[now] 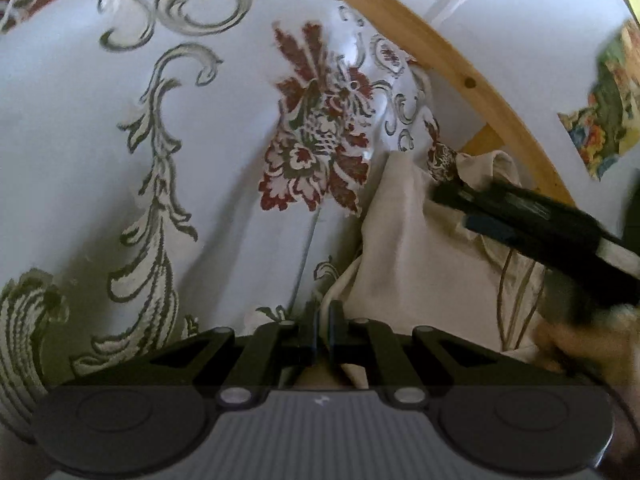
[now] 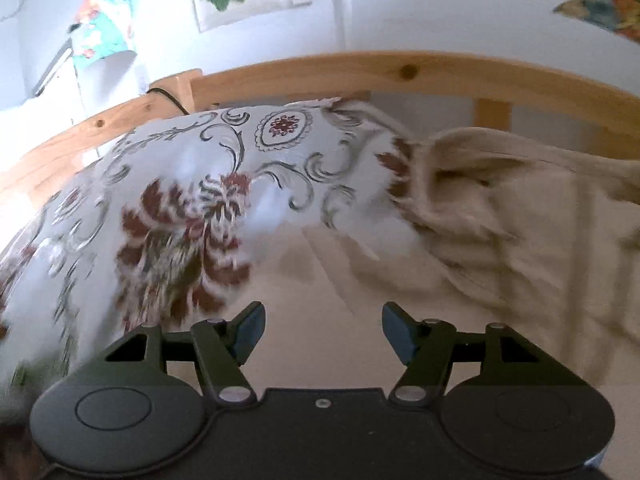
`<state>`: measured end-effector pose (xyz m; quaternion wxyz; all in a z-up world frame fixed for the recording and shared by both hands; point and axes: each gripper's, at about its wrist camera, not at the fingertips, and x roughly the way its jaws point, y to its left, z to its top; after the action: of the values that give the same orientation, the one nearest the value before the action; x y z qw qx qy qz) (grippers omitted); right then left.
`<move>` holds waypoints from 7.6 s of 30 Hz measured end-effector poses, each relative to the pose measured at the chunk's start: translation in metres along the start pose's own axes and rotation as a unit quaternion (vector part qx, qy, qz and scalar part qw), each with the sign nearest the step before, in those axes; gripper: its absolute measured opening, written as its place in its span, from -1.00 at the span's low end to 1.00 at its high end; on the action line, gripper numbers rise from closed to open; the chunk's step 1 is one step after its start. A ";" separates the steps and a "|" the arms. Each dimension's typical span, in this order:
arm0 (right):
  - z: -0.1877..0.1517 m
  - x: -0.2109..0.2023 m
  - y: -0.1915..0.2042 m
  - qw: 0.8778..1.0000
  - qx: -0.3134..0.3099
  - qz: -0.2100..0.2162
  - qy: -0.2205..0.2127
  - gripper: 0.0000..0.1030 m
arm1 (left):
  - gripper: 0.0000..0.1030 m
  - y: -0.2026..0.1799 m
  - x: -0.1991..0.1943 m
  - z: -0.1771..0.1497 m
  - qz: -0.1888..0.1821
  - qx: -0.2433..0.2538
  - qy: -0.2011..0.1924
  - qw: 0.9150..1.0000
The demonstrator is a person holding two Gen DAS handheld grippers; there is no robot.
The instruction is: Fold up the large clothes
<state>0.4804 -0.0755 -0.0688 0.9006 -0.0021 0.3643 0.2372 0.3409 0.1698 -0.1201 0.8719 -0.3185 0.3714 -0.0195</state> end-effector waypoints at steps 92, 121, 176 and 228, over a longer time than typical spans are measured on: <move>-0.186 -0.382 -0.048 0.945 0.045 -0.245 -0.214 0.99 | 0.99 -0.162 -0.172 -0.032 0.130 0.204 -0.080 0.967; -0.096 -0.213 -0.226 0.928 0.129 -0.291 -0.194 0.90 | 0.41 -0.291 0.176 0.109 0.156 0.385 -0.053 0.908; -0.150 -0.227 -0.213 0.949 0.040 -0.294 -0.110 0.92 | 0.78 -0.131 0.034 0.008 -0.007 0.258 -0.045 0.965; -0.232 -0.433 0.040 0.898 -0.118 -0.301 -0.299 0.99 | 0.99 -0.166 -0.233 -0.144 0.041 0.288 -0.059 0.955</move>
<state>0.0419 -0.2654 0.0514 0.9887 -0.1464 0.0290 -0.0147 0.1115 0.0226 0.0474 0.9470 -0.0394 0.3107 -0.0710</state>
